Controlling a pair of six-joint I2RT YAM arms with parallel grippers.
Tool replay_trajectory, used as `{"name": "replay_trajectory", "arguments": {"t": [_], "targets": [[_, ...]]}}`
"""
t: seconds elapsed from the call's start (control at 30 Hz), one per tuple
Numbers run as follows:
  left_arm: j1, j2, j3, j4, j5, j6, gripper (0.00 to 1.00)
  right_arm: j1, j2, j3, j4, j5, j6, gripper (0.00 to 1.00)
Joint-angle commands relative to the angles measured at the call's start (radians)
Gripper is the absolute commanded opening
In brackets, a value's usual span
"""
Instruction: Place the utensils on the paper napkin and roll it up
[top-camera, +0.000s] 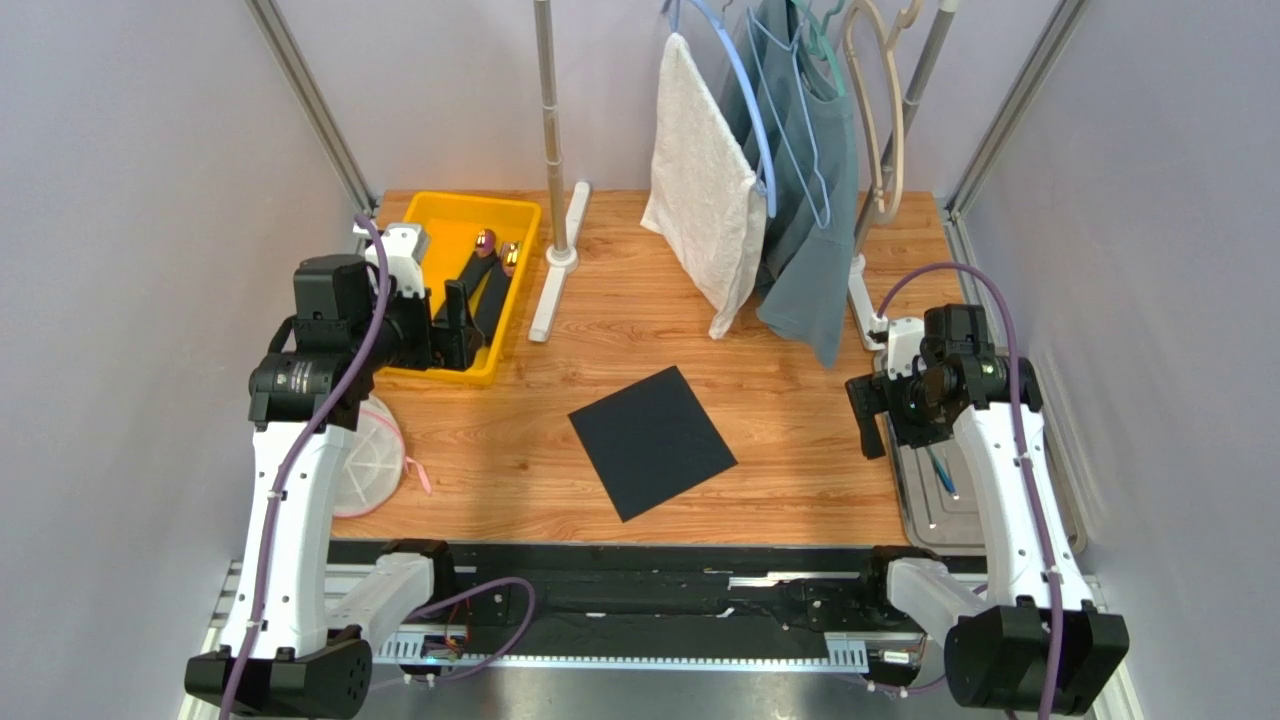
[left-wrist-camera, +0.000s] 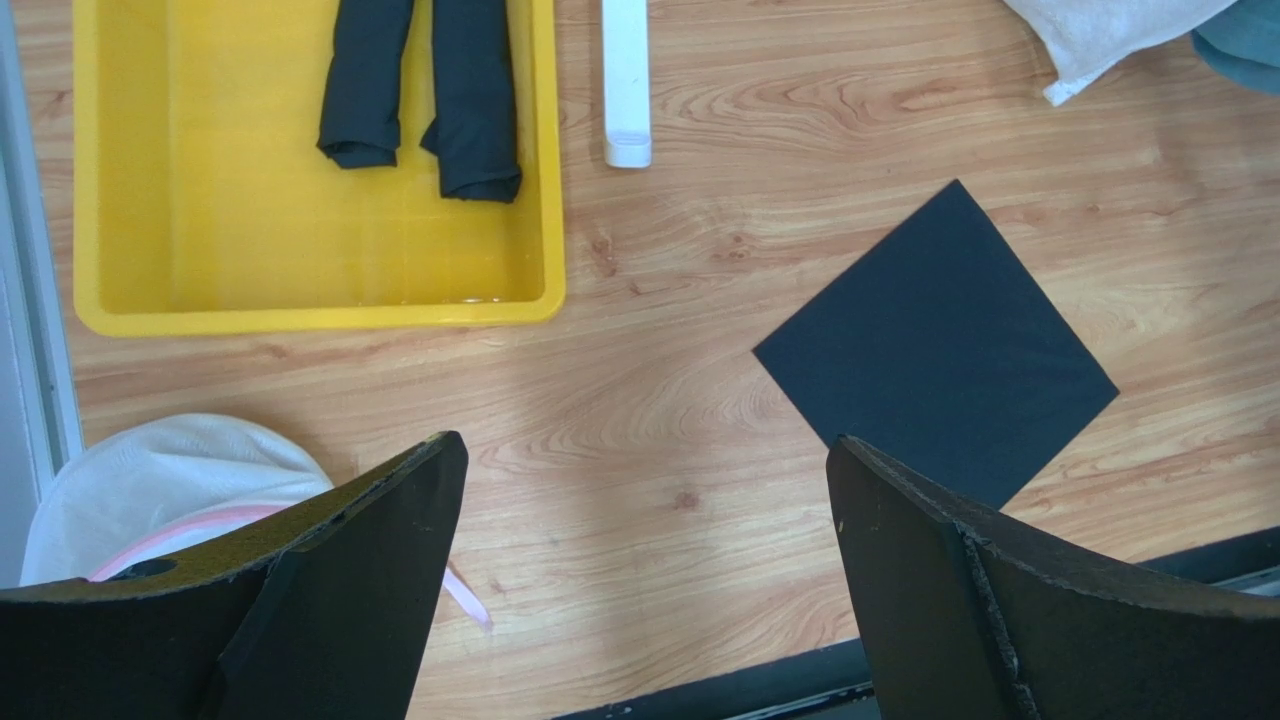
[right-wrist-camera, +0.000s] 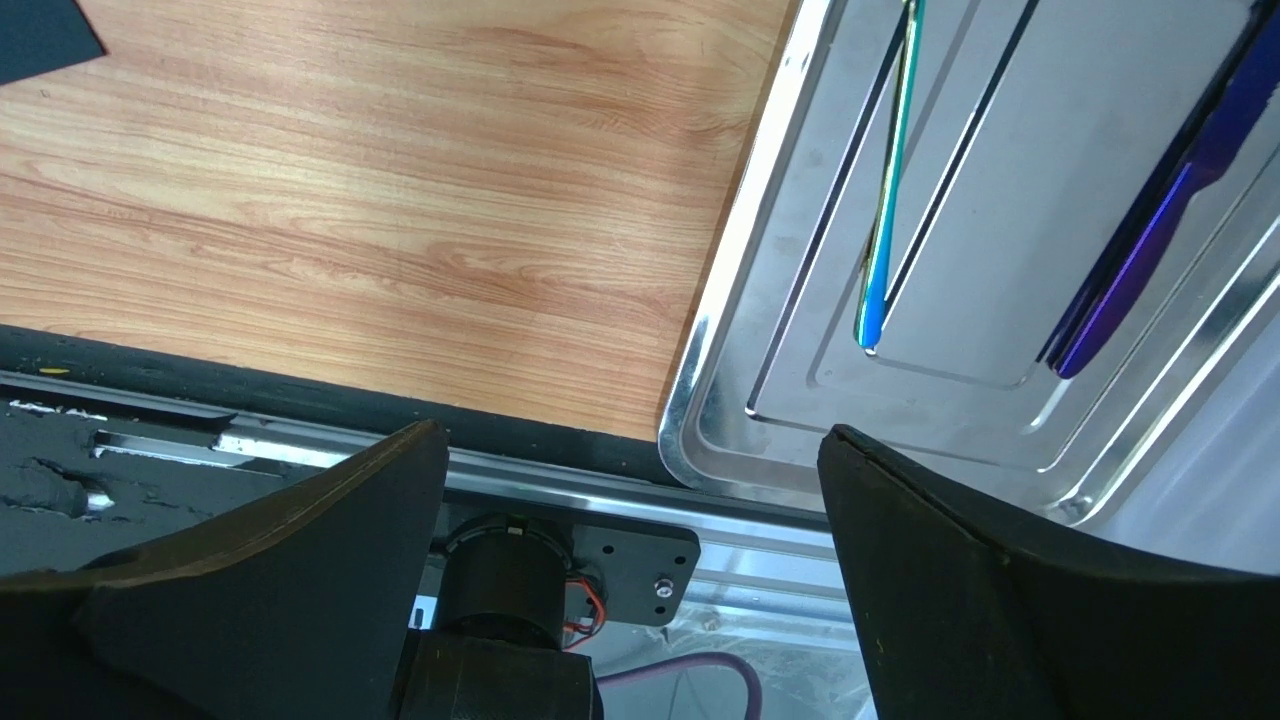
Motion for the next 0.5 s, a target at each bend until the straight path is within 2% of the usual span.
{"name": "replay_trajectory", "arguments": {"t": [0.0,0.17,0.4,0.47], "targets": [[0.004,-0.007,-0.006,0.021,0.002,0.011,0.99,-0.006,0.035,0.045,-0.01,-0.004,0.023,1.0],[0.004,-0.012,-0.014,0.022,0.003,0.004,0.99,-0.018,0.04,0.076,-0.022,-0.027,-0.01,1.0],[0.004,-0.095,-0.089,0.147,0.028,-0.004,0.99,-0.263,0.158,0.114,0.0,-0.152,-0.162,1.0],[0.004,-0.151,-0.135,0.192,0.052,0.001,0.99,-0.312,0.144,0.093,0.048,-0.177,-0.266,1.0]]}}
